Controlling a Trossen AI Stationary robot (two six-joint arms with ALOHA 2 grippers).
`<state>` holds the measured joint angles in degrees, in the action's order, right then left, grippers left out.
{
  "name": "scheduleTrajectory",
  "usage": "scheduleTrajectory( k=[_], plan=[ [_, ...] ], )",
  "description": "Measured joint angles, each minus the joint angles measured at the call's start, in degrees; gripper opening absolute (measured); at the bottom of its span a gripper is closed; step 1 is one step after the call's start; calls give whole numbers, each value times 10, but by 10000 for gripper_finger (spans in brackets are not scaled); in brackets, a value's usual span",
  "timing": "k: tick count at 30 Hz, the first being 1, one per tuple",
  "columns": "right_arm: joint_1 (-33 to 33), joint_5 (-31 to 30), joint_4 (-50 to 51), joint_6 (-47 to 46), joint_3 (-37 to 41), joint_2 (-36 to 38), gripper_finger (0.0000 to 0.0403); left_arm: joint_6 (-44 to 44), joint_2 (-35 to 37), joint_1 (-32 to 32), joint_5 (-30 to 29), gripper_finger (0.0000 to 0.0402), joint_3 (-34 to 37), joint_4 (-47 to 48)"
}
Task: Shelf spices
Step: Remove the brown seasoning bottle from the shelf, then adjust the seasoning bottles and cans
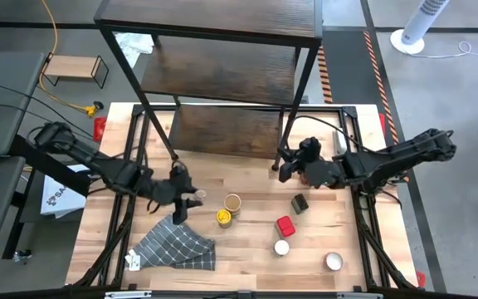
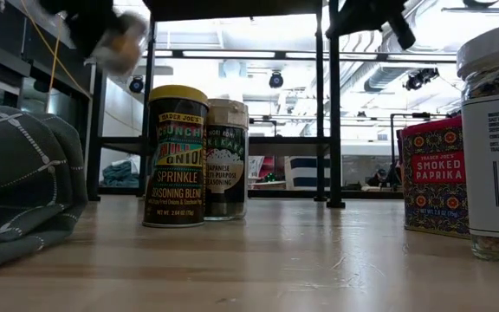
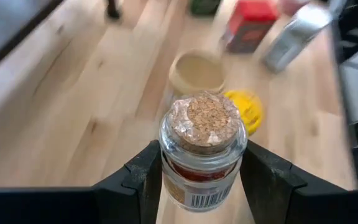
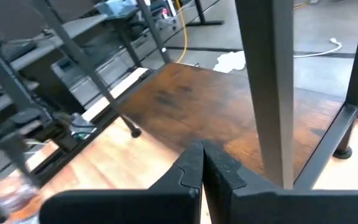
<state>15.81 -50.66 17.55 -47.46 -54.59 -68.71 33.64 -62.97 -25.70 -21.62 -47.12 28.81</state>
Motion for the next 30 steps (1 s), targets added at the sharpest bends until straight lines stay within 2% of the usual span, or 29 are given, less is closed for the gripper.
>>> scheduleTrajectory(
  k=[5, 8, 11, 19, 21, 26, 30],
  plan=[
    [25, 15, 4, -5, 0, 4, 0, 112, 3, -65, -82, 167, 98, -77],
    [32, 16, 8, -23, 0, 4, 0, 145, 2, -84, -123, 167, 161, -157],
    [34, 16, 7, -35, 0, 4, 0, 147, 0, -85, -146, 167, 206, -200],
    [34, 47, 6, -37, 0, 4, 0, 121, -6, -69, -168, 168, 258, -207],
    [34, 47, 4, -37, 0, 4, 0, 117, -6, -63, -175, 195, 263, -213],
    [33, 47, -1, -37, 0, 4, 0, 117, -6, -49, -176, 296, 268, -212],
    [33, 47, -1, -37, 0, 4, 0, 117, -6, -42, -150, 319, 267, -216]
  ],
)
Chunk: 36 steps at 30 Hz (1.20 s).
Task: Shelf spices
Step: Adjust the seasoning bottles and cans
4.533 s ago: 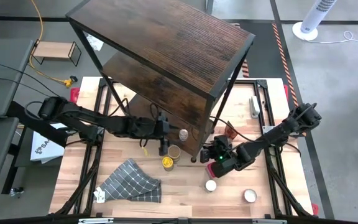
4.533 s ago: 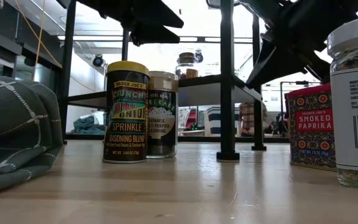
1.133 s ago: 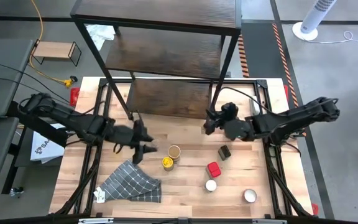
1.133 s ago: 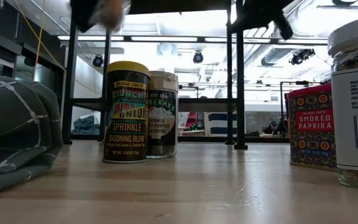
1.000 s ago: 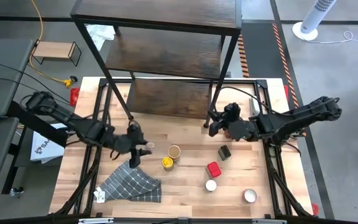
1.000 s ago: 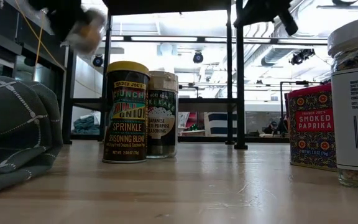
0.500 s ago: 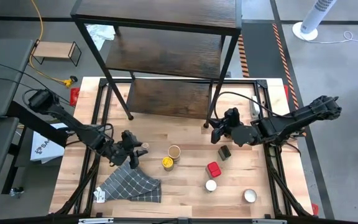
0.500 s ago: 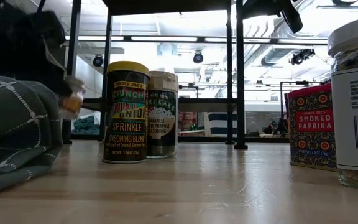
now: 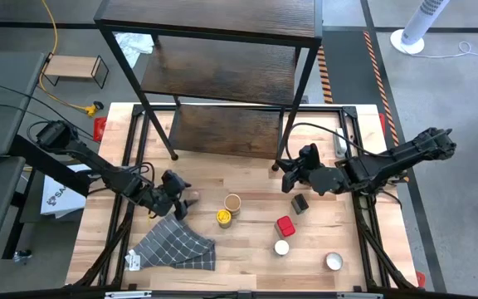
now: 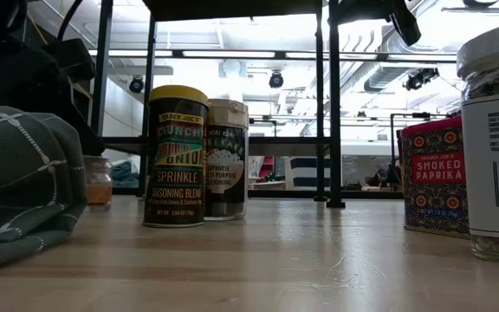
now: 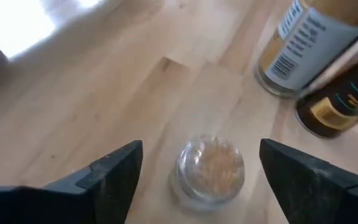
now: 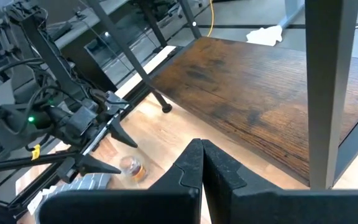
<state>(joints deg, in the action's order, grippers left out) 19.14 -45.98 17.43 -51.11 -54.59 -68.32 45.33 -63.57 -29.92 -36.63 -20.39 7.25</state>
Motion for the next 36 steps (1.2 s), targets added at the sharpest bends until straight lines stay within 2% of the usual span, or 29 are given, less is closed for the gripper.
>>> scheduleTrajectory(
  k=[4, 10, 13, 16, 21, 27, 30, 32, 34, 36],
  plan=[
    [1, 19, 1, 11, 0, 13, 0, 4, 8, 1, 33, 320, -19, 5],
    [9, 116, 16, 34, 0, 52, 0, -54, 52, -2, 36, 319, -82, 44],
    [23, 121, 25, 30, 0, 66, 0, -79, 76, -3, 38, 319, -122, 88],
    [42, 128, 32, 2, 0, 69, 0, -115, 81, -6, 69, 318, -157, 94],
    [86, 208, 59, -69, 0, 20, 0, -208, 24, -22, 100, 298, -212, 114],
    [132, 224, 60, -155, 0, -92, 0, -201, -70, -20, 97, 265, -259, 90],
    [133, 225, 19, -161, 0, -141, 0, -204, -111, -20, 114, 234, -283, 44],
    [133, 226, -12, -162, 0, -167, 0, -205, -138, -20, 127, 198, -309, 43],
    [134, 227, -42, -160, 0, -183, 0, -204, -164, -20, 136, 147, -337, 57],
    [138, 224, -61, -159, 0, -191, 0, -192, -182, -21, 137, 80, -361, 62]
  ],
)
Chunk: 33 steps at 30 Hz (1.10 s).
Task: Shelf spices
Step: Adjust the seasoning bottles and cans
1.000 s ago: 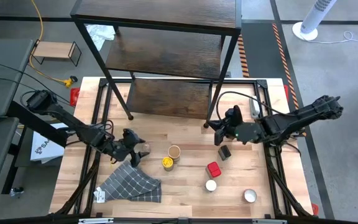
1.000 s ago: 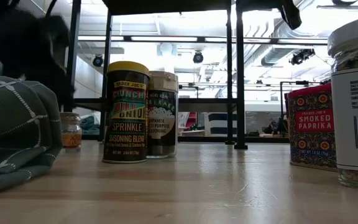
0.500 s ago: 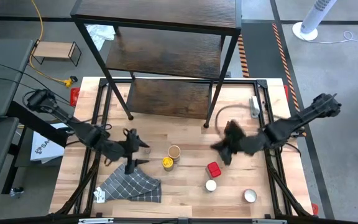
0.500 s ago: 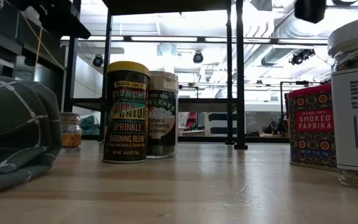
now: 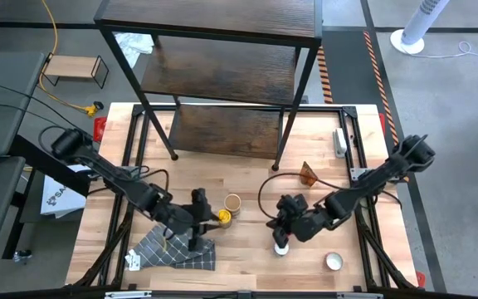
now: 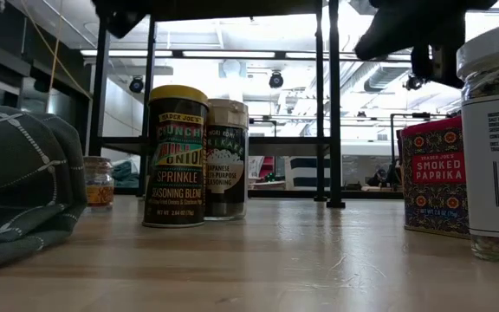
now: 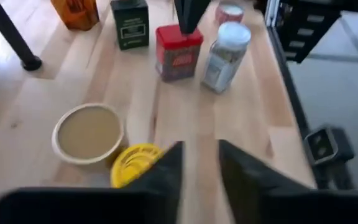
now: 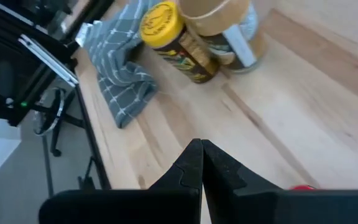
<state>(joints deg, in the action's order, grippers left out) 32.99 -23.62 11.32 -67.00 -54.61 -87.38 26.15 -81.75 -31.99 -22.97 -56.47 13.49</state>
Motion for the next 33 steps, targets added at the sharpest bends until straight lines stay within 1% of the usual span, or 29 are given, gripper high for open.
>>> scheduleTrajectory(
  k=[1, 2, 3, 7, 10, 13, 17, 19, 23, 25, 27, 30, 33],
  plan=[
    [2, -1, -3, 3, 0, -3, 0, 11, -8, 0, 0, 45, -10, 1],
    [5, 0, -1, 4, 0, -4, 0, 29, -15, 0, -3, 23, -16, -3],
    [6, 3, 4, 3, 0, -4, 0, 53, -23, 0, -12, 15, -20, -6],
    [8, -1, -6, -17, 0, -4, 0, 143, -56, -10, -66, 3, -19, -14],
    [8, -22, -36, -35, 0, -4, 0, 198, -61, -28, -121, 2, -19, -17],
    [8, -54, -64, -48, 0, -4, 0, 216, -51, -52, -164, 1, -19, -17],
    [6, -77, -70, -66, 0, -4, 0, 229, -30, -104, -206, 1, -19, 12],
    [0, -78, -70, -68, 0, -5, 0, 256, -22, -135, -233, 1, -19, 43],
    [-15, -78, -78, -78, 0, -27, 0, 322, -7, -199, -307, 0, -19, 88],
    [-25, -76, -99, -85, 0, -44, 0, 341, -4, -216, -315, 0, -19, 101],
    [-34, -62, -136, -96, 0, -67, 0, 361, -2, -224, -307, 0, -19, 101],
    [-43, -48, -203, -95, -2, -107, 0, 373, -3, -225, -281, 0, -19, 91],
    [-47, -39, -226, -94, -26, -141, 0, 374, -3, -225, -279, 0, -19, 73]
  ],
)
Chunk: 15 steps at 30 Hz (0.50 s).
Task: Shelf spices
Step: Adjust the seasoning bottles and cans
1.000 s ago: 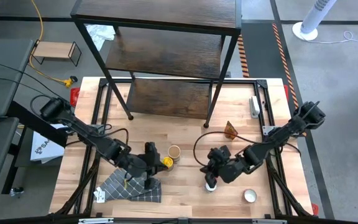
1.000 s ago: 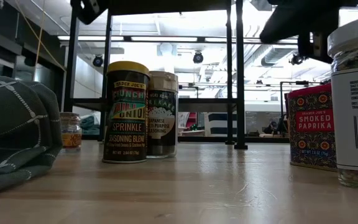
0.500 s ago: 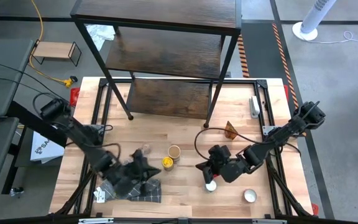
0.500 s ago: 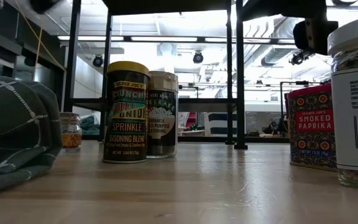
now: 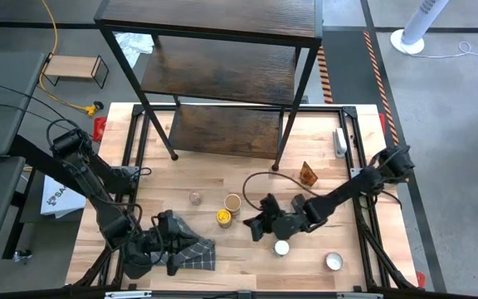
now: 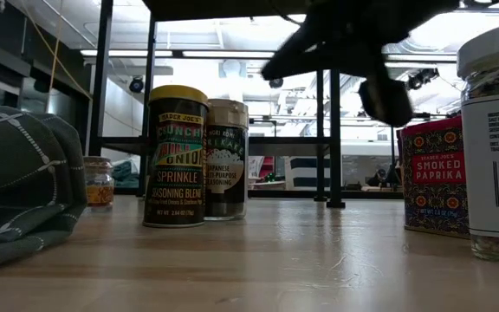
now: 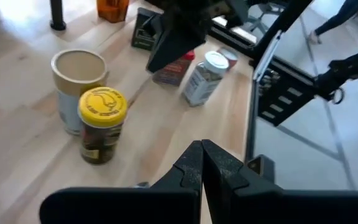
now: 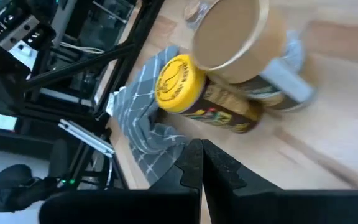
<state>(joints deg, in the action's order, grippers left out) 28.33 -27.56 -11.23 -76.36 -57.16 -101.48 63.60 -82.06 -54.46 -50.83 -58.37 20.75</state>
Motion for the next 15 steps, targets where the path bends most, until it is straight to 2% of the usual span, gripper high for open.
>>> scheduleTrajectory(
  k=[3, 7, 12, 15],
  plan=[
    [-2, 22, 3, 33, -29, -23, 0, 23, 0, 11, 7, 0, 0, 2],
    [-2, 38, 26, 118, -71, -18, 0, 49, -10, 53, 32, 0, 0, 24],
    [-2, 41, 220, 187, -130, 26, 0, 50, -20, 137, 129, 0, 0, 64],
    [3, 32, 362, 211, -167, 59, 0, 86, -26, 169, 146, 0, 0, 119]
  ],
)
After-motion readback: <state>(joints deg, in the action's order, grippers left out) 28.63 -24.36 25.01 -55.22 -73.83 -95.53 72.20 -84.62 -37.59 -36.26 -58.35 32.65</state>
